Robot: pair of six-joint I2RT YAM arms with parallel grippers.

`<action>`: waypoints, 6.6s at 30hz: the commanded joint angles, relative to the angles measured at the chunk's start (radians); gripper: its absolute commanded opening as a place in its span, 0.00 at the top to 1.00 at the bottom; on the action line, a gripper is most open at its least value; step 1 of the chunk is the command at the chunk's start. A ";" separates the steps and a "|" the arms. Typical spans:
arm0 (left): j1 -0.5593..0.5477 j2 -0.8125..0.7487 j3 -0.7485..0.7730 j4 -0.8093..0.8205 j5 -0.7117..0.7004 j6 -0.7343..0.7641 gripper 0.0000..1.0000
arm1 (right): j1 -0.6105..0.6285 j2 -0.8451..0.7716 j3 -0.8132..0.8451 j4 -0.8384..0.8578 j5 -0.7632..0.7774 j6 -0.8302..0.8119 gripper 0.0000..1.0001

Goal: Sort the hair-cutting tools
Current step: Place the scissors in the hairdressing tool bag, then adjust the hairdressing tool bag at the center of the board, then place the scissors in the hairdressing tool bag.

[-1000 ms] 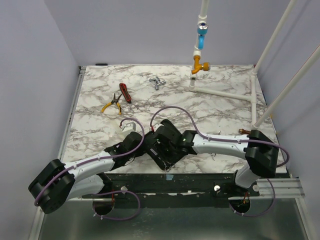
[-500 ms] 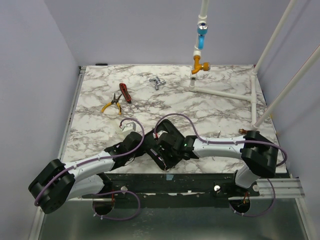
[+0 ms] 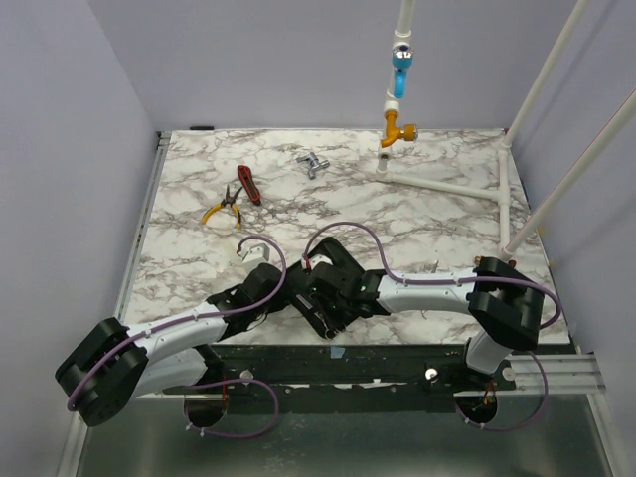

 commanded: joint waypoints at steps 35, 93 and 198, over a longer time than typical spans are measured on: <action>0.093 0.076 0.298 -0.210 -0.073 0.188 0.20 | -0.029 -0.533 -0.397 0.042 0.372 0.471 0.38; 0.024 0.088 0.111 -0.052 0.010 0.093 0.46 | -0.399 -0.404 -0.229 0.141 0.097 0.126 0.37; -0.014 0.140 0.041 0.080 0.063 0.084 1.00 | -0.227 -0.177 -0.325 0.288 -0.033 0.206 0.86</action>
